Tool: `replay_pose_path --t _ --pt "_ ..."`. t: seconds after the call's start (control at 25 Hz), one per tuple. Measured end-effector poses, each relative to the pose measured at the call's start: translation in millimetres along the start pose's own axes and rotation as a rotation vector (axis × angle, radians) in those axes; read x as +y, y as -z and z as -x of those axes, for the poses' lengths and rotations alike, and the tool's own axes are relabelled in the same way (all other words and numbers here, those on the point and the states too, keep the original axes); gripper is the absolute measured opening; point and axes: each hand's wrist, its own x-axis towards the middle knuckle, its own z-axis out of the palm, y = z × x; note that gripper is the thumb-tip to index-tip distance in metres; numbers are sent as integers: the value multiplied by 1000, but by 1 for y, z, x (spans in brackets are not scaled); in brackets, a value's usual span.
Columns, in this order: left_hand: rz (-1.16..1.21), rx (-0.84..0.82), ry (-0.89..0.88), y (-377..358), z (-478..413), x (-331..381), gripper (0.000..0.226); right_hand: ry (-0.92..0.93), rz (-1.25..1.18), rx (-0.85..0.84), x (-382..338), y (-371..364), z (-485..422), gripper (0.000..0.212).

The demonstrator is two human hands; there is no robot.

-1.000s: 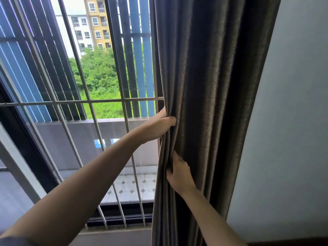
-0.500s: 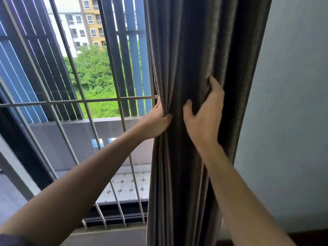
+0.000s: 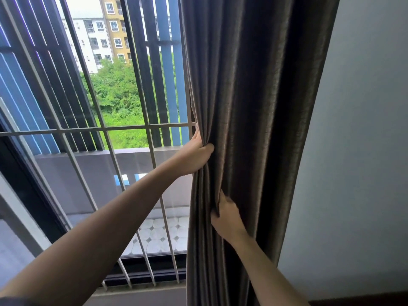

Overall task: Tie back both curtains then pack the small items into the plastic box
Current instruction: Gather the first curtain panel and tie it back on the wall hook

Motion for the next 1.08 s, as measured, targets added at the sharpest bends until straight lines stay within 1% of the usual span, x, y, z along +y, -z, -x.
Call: replay_pose_path --t 0.08,0.2,0.32,0.36,0.44,0.48,0.52,0.56,0.64,0.68,0.72,0.76,0.8,0.84,0.92,1.0,1.08 --pt "50 -31 12 -4 2 3 47 21 -50 -4 0 7 -4 64" --pt "90 -47 -3 -9 4 6 30 27 -43 -45 -1 15 -3 66" --pt "95 -51 -32 -11 4 7 13 -16 34 -112 -9 5 0 56" --pt "49 -19 -72 -14 2 6 15 -14 74 -158 -13 2 3 53" --pt "-131 105 -145 -20 -4 2 36 6 164 -240 -24 4 10 52" --pt "-202 166 -157 -21 -5 1 41 41 214 -213 -29 11 13 49" --pt "-234 198 -149 -20 -6 0 39 125 251 -72 -34 23 14 45" --pt "-243 203 -130 -18 -5 1 37 218 248 168 -41 38 14 44" --pt "-244 147 -90 -13 -4 1 38 329 134 749 -58 74 5 45" --pt "-243 116 -78 -11 -3 0 40 331 42 932 -68 94 -4 48" --pt "-239 93 -69 -9 -2 -1 41 308 -50 976 -75 111 -14 56" --pt "-228 77 -59 -8 -1 -1 42 264 -136 909 -82 125 -23 63" --pt "-211 67 -50 -8 -2 -3 43 220 -180 775 -83 131 -30 67" --pt "-186 63 -37 -8 -3 -4 45 191 -163 629 -81 130 -32 66" --pt "-151 70 -24 -8 -5 -6 47 156 62 448 -62 107 -24 58" --pt "-150 71 -32 -7 -9 -8 50 78 274 291 -34 66 0 57" --pt "-144 33 -37 -7 -13 -9 54 43 289 143 -15 32 24 58"
